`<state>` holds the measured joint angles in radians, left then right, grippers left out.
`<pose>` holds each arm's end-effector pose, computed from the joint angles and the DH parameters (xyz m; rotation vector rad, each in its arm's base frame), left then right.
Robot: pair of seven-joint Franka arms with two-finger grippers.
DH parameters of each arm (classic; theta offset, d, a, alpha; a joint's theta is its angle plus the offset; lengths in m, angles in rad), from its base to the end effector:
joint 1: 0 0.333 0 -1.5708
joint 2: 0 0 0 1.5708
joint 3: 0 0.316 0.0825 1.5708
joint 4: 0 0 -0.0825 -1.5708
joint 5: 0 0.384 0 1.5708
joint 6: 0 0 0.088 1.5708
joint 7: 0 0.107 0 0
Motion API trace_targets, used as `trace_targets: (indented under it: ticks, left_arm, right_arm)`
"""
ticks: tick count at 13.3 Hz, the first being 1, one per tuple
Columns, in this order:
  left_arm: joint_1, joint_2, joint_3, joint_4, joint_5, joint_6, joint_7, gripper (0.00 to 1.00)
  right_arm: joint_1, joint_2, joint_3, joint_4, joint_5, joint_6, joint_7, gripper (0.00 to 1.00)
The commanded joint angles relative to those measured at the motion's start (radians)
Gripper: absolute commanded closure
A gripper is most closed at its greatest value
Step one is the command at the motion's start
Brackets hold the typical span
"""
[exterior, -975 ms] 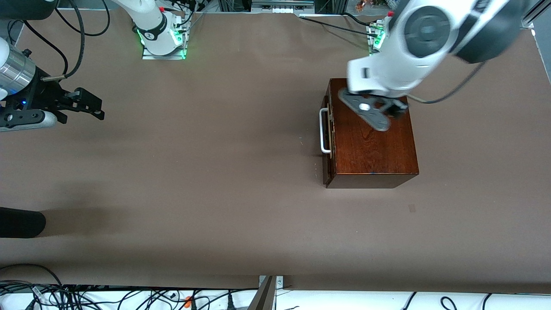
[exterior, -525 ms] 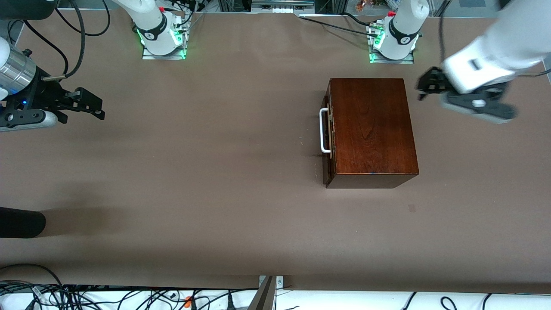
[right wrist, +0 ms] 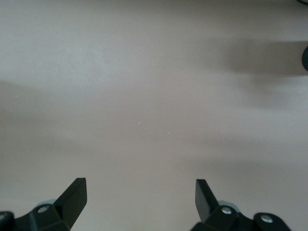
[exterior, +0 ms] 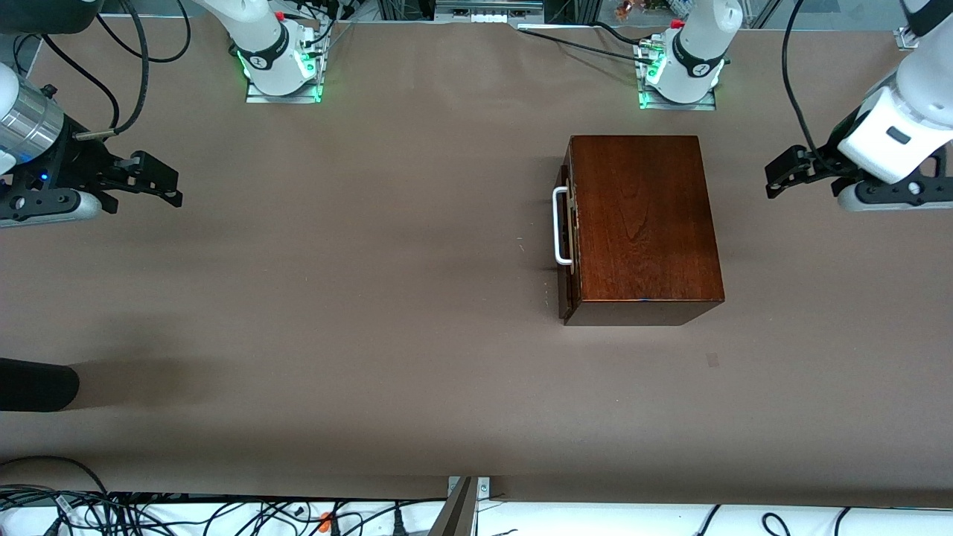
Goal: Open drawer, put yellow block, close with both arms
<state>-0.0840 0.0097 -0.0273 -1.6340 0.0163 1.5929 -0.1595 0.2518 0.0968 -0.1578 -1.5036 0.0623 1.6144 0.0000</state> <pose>0.5538 -0.0601 0.5912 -3.1171 -0.0739 0.0751 0.5845 0.0661 0.6057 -3.0905 -0.1432 -0.0201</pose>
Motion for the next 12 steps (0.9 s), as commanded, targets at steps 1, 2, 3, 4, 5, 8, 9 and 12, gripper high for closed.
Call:
trace_targets:
  ticks: [1, 2, 3, 4, 5, 8, 9, 12]
  left_arm:
    - [0.006, -0.019, -0.017, -0.026, -0.004, 0.016, -0.015, 0.0]
    - [0.004, -0.007, -0.02, -0.006, -0.004, 0.013, -0.017, 0.0]
    - [0.001, -0.007, -0.02, -0.003, -0.004, 0.013, -0.015, 0.0]
    - [0.0, -0.007, -0.02, -0.003, -0.004, 0.012, -0.014, 0.0]
    - [0.001, -0.004, -0.02, -0.003, -0.003, 0.016, -0.014, 0.0]
    - [0.009, 0.004, -0.019, -0.001, -0.003, 0.015, -0.014, 0.0]
    - [0.009, 0.004, -0.019, -0.001, -0.002, 0.013, -0.015, 0.0]
    - [0.009, 0.013, -0.019, 0.003, -0.001, 0.018, -0.014, 0.0]
  right_arm:
    - [0.0, -0.006, 0.004, 0.01, -0.007, -0.017, -0.001, 0.0]
    - [0.0, -0.008, 0.004, 0.01, -0.007, -0.017, 0.002, 0.0]
    - [0.0, -0.006, 0.004, 0.01, -0.007, -0.017, 0.002, 0.0]
    - [0.0, -0.006, 0.004, 0.01, -0.007, -0.017, -0.001, 0.0]
    - [0.0, -0.008, 0.004, 0.01, -0.007, -0.017, -0.001, 0.0]
    - [0.001, -0.008, 0.004, 0.01, -0.007, -0.016, 0.002, 0.0]
    - [0.0, -0.006, 0.004, 0.01, -0.007, -0.016, -0.001, 0.0]
    - [0.0, -0.006, 0.004, 0.01, -0.007, -0.016, -0.001, 0.0]
